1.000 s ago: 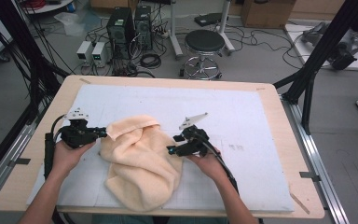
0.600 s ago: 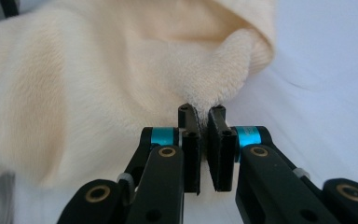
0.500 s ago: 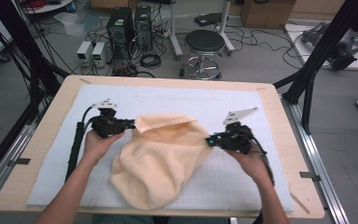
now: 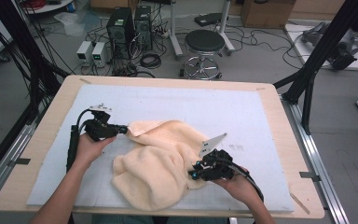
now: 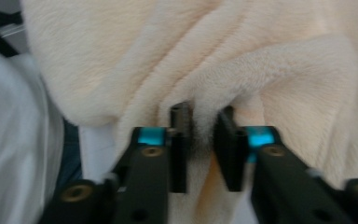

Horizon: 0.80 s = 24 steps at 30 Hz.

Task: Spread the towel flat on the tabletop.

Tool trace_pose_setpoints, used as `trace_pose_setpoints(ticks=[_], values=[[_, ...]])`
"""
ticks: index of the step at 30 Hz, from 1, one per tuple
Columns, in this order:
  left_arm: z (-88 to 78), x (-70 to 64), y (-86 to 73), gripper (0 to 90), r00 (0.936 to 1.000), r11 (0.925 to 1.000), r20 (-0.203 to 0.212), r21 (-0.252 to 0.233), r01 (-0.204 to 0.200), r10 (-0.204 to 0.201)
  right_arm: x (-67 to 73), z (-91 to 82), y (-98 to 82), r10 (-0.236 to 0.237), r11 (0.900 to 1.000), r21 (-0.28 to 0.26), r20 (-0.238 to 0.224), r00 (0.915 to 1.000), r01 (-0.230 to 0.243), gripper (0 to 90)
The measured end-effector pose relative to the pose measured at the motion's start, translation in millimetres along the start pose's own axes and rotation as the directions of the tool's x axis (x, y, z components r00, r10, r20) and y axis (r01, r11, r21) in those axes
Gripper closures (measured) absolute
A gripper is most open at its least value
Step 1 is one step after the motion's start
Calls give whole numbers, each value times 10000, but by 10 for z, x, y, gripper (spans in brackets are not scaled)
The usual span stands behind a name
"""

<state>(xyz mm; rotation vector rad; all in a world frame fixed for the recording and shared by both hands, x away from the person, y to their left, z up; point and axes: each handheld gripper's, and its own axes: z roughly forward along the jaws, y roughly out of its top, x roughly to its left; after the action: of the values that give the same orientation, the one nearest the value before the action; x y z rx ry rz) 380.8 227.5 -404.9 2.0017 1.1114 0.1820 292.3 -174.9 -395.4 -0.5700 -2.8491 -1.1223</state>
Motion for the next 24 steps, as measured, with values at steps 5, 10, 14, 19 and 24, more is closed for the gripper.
trace_pose_setpoints(ticks=[5,10,14,19,24], values=[[53,79,-89,853,9995,9992,-301,391,-16,28,-245,-309,-38,977,9846,-1542,918,9910,-827,548],[112,117,-125,853,9993,9991,-363,428,59,-43,-574,-420,-130,2133,9536,-2478,1545,9647,-1712,528],[102,126,-131,839,9987,9997,-509,252,78,-65,-823,-220,-125,2271,9632,-2031,2652,9371,-1759,509],[57,133,-123,643,9999,9986,-103,-529,32,-37,-1005,86,-123,1958,9793,-1138,3256,9250,-1672,481],[153,147,-123,431,9984,9976,544,-656,209,-173,-1093,198,-144,2008,9794,-891,3341,9209,-1812,498]])
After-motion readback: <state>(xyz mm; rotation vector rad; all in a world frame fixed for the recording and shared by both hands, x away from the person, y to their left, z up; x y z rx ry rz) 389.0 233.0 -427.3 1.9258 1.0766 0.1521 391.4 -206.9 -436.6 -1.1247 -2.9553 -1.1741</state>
